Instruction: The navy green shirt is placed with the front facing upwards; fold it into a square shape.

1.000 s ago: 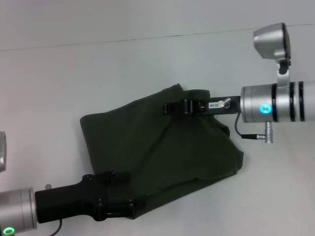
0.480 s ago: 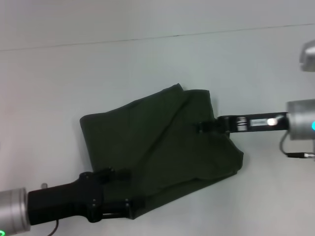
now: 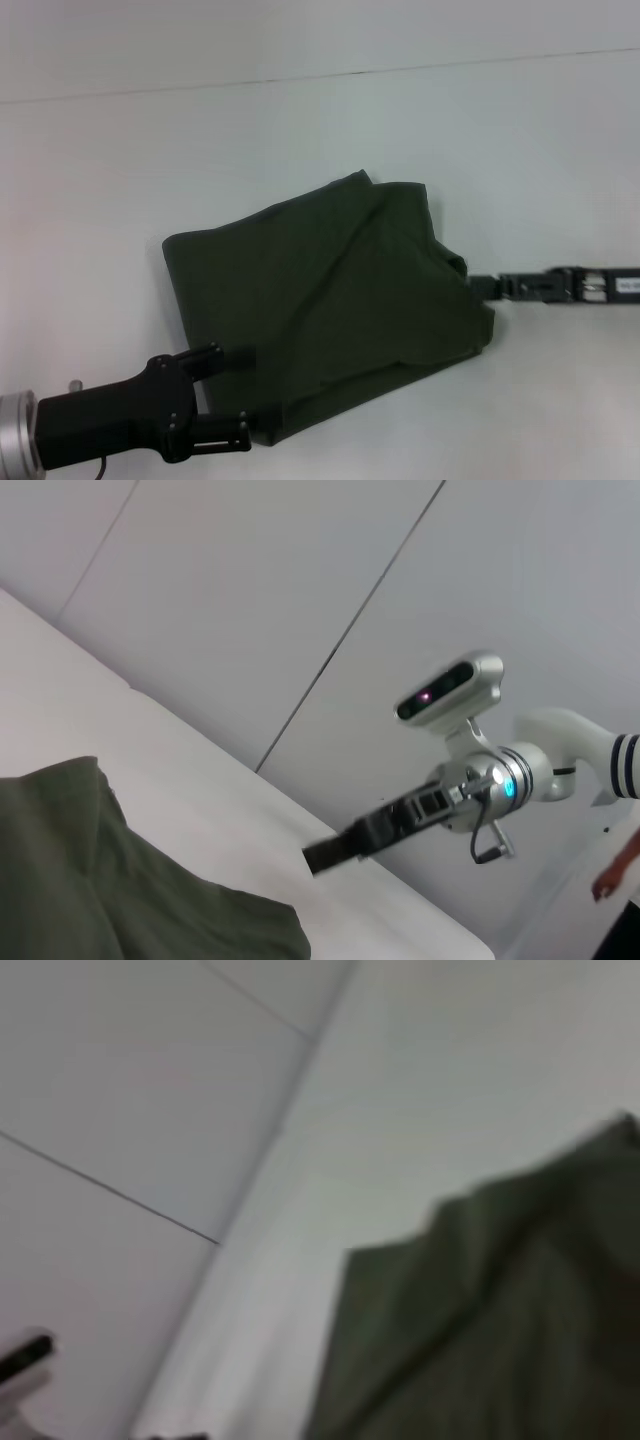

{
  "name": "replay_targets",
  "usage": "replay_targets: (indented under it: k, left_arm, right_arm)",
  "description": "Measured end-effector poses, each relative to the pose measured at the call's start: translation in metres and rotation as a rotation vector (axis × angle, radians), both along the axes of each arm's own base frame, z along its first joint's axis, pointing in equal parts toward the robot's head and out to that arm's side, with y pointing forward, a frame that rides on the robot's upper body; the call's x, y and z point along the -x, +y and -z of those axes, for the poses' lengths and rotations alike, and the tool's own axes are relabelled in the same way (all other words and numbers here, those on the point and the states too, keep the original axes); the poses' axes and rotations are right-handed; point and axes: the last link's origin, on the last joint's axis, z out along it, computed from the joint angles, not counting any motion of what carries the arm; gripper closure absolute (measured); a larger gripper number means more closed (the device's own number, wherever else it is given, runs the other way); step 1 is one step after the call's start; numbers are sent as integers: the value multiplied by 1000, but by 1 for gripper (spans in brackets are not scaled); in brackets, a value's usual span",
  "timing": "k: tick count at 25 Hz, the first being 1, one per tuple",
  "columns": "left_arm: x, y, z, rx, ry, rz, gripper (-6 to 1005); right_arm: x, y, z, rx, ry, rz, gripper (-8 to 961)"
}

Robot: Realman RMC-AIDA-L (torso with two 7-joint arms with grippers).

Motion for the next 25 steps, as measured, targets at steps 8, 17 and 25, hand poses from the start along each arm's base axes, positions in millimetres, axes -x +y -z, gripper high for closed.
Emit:
replay_targets:
  k: [8, 17, 25]
  left_arm:
    - [-1, 0, 1, 0, -3, 1, 36]
    - [-1, 1, 1, -6, -7, -3, 36]
    - [0, 4, -2, -27, -7, -14, 36]
  right_arm:
    - [-23, -11, -8, 27, -74, 86, 341]
    - [-31, -8, -7, 15, -121, 128, 342]
    - [-21, 3, 8, 12, -124, 104, 347]
